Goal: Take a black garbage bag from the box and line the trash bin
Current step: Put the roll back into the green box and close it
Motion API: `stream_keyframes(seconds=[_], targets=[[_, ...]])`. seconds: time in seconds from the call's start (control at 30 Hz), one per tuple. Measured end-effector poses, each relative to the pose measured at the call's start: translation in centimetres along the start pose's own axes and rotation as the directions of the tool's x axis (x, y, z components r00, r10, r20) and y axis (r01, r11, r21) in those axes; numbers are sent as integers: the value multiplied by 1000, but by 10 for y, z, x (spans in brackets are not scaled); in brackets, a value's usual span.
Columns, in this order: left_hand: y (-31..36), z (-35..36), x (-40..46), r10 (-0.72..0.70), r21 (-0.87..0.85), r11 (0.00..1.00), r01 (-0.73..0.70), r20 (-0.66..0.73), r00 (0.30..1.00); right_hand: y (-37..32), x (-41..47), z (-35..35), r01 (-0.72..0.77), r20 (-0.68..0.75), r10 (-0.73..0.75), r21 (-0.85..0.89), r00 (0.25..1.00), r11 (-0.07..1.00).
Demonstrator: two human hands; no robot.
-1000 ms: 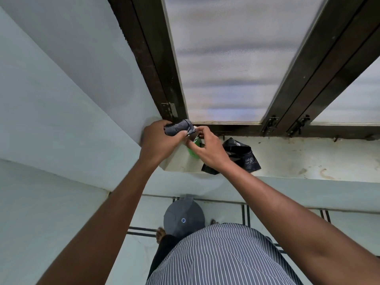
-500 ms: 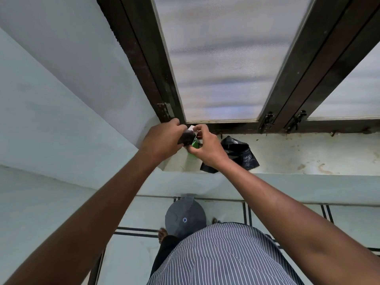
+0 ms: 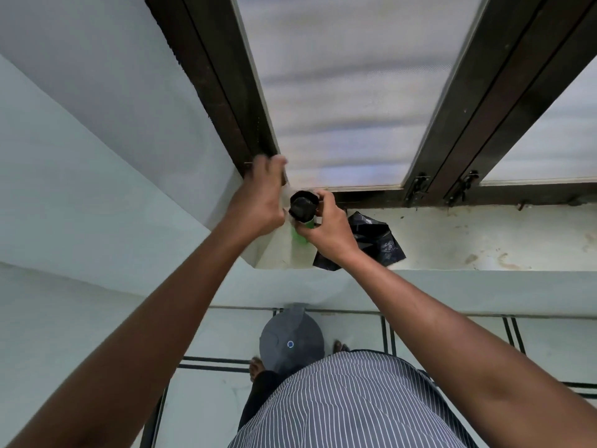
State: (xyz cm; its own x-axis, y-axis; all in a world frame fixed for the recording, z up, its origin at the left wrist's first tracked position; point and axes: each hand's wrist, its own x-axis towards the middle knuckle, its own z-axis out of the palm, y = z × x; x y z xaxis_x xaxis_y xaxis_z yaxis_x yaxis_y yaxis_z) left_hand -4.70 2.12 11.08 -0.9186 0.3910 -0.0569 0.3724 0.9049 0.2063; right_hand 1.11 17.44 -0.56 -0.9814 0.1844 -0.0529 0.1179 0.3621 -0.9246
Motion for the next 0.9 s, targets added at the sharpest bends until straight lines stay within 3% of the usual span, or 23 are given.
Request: stream_keyframes(seconds=[0.13, 0.23, 0.3, 0.43, 0.57, 0.7, 0.8, 0.9], targets=[[-4, 18, -11, -316, -259, 910, 323, 67, 946, 5, -1, 1, -22, -119, 24, 23, 993, 999], [4, 28, -13, -426, -648, 560, 517, 310, 850, 6, -4, 1, -16, -106, 15, -5, 994, 1000], [12, 34, -11, -415, -662, 487, 570, 398, 818, 6, -6, 3, -7, -81, 4, -38, 997, 999], [9, 54, -6, -497, -570, 584, 578, 311, 810, 5, -7, 6, -2, -78, -5, -91, 997, 996], [3, 58, -1, -506, -524, 614, 590, 312, 804, 4, -7, 6, 3, -77, -11, -98, 997, 995], [0, 56, 8, -480, -608, 378, 698, 517, 709, 1, -8, 3, 23, -49, -28, -107, 998, 994], [-6, 61, 7, -343, -698, 280, 659, 568, 748, 0, -11, -1, 34, -50, -39, -96, 998, 995], [-9, 62, 1, -288, -785, 16, 619, 590, 755, 2, -15, -4, 50, -65, -53, -60, 996, 997]])
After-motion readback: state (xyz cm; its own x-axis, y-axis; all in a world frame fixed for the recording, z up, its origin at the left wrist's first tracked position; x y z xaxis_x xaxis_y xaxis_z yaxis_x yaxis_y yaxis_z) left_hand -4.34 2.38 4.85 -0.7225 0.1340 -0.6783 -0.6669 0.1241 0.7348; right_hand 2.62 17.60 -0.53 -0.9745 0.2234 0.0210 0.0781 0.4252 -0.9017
